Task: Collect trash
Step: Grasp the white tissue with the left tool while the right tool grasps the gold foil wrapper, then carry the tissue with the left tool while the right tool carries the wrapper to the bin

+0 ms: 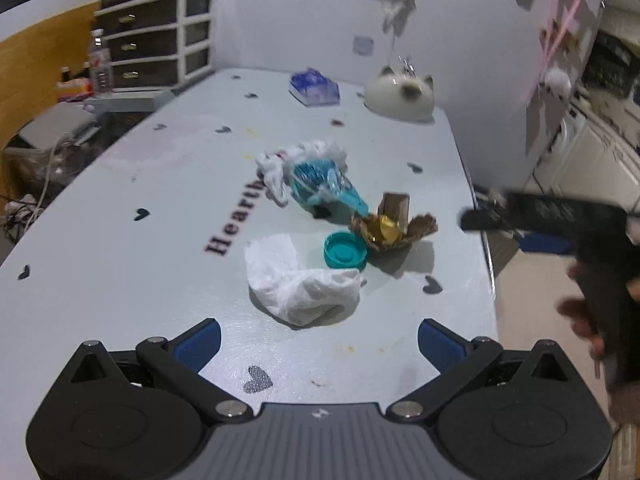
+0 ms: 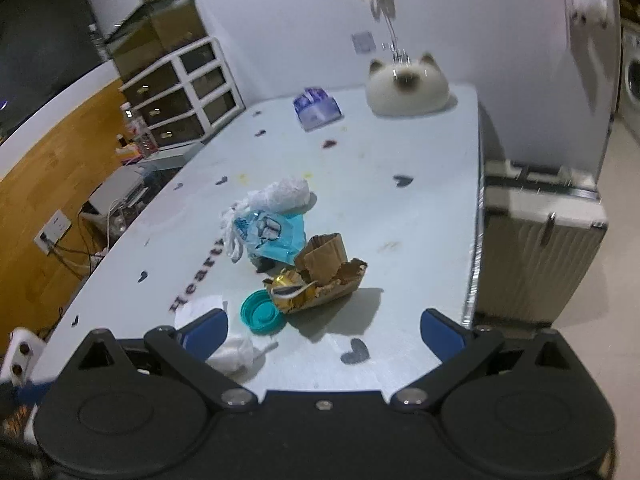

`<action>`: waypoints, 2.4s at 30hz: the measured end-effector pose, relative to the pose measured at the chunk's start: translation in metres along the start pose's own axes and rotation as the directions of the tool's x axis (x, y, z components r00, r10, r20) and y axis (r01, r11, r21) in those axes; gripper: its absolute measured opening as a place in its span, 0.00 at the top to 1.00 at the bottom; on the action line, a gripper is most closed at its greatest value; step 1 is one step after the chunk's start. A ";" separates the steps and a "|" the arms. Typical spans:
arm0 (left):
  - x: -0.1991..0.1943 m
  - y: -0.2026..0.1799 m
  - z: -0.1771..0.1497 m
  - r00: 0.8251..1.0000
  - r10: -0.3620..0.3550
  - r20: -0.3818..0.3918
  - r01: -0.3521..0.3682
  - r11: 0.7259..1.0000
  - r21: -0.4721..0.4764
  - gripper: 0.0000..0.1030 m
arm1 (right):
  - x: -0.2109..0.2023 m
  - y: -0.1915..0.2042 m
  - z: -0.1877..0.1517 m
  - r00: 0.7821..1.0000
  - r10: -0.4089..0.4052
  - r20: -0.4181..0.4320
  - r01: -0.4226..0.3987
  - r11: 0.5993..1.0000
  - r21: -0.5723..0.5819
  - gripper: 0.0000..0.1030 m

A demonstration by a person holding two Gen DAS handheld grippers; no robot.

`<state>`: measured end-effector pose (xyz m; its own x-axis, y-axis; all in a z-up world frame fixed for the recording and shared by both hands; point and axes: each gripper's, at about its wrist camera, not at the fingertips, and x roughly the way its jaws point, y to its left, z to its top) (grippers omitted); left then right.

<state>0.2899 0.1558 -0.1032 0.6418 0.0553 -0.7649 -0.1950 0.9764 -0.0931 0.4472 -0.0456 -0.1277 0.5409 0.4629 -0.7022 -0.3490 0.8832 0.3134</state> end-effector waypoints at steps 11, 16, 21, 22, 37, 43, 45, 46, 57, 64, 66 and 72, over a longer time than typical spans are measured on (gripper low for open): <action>0.060 0.016 0.009 0.998 -0.030 -0.064 0.032 0.999 0.037 0.00 | 0.051 0.021 0.013 0.999 -0.030 0.045 0.036 0.990 -0.135 0.14; 0.092 0.022 0.017 0.995 -0.031 -0.097 0.039 0.996 0.082 0.01 | 0.068 0.036 0.020 1.000 0.019 0.014 -0.016 0.980 -0.196 0.19; 0.120 0.025 0.020 0.991 -0.034 -0.133 0.051 0.991 0.127 0.09 | 0.100 0.039 0.022 0.997 0.024 -0.076 -0.038 0.982 -0.184 0.30; 0.126 0.025 0.021 0.990 -0.033 -0.137 0.052 0.989 0.136 0.12 | 0.105 0.037 0.022 0.995 0.024 -0.093 -0.040 0.985 -0.170 0.32; 0.158 0.032 0.035 0.990 -0.064 -0.126 0.078 0.991 0.109 0.41 | 0.111 0.020 0.014 0.985 0.067 -0.158 -0.087 0.989 -0.119 0.58; 0.148 0.021 0.035 0.989 -0.072 -0.132 0.086 0.990 0.107 0.78 | 0.093 0.021 0.014 0.985 0.099 -0.138 -0.115 0.987 -0.114 0.59; 0.141 0.020 0.033 0.989 -0.072 -0.132 0.084 0.993 0.086 0.80 | 0.085 0.023 0.013 0.985 0.104 -0.134 -0.120 0.985 -0.120 0.59; 0.137 0.019 0.031 0.989 -0.067 -0.133 0.077 0.994 0.072 0.80 | 0.082 0.024 0.012 0.986 0.104 -0.132 -0.121 0.985 -0.124 0.59; 0.064 0.013 0.015 0.996 -0.035 -0.081 0.035 0.999 -0.001 0.81 | 0.026 0.031 -0.016 0.990 0.087 -0.111 -0.104 0.983 -0.153 0.59; 0.014 0.003 0.001 0.999 -0.009 -0.048 0.008 1.000 -0.020 0.81 | -0.021 0.040 -0.033 0.993 0.090 -0.075 -0.101 0.980 -0.170 0.59; 0.002 0.002 -0.003 0.999 -0.009 -0.038 0.008 1.000 -0.028 0.81 | -0.036 0.044 -0.039 0.995 0.085 -0.061 -0.095 0.979 -0.181 0.59; -0.031 0.002 -0.019 1.000 -0.017 -0.020 0.015 0.998 -0.057 0.81 | -0.073 0.055 -0.059 0.997 0.067 -0.026 -0.071 0.977 -0.201 0.59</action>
<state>0.2555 0.1522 -0.0917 0.6302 0.0349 -0.7756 -0.2272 0.9635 -0.1412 0.3439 -0.0351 -0.0968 0.4966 0.5188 -0.6959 -0.5327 0.8151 0.2275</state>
